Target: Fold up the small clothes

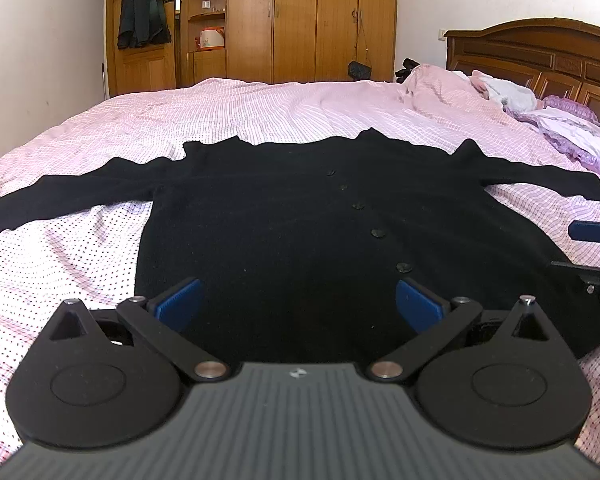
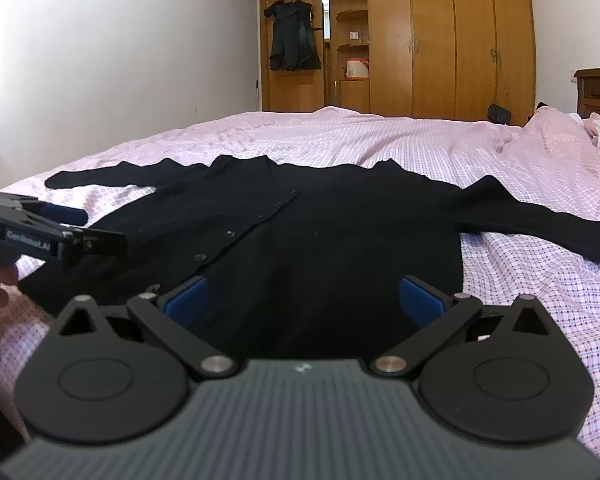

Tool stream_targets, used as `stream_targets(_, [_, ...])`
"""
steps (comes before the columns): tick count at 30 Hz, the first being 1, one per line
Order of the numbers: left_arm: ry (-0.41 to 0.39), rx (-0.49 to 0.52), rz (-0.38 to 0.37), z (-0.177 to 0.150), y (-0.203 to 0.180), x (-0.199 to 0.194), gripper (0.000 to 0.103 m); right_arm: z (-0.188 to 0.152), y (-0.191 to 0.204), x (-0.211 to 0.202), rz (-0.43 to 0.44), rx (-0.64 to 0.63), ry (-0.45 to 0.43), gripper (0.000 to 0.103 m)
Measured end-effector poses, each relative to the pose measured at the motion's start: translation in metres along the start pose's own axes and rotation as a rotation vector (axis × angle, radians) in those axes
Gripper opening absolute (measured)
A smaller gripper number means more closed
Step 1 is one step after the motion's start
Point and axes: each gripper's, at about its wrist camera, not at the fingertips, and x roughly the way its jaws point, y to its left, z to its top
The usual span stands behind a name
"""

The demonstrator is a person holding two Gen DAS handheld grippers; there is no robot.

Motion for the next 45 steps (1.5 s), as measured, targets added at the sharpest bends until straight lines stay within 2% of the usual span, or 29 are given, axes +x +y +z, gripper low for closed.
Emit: stream_targets(45, [0.029, -0.029, -0.015, -0.0001, 0.0074, 0.0028, 0.103, 0.0, -0.0032, 0.0015, 0.001, 0.003, 0.005, 0.103])
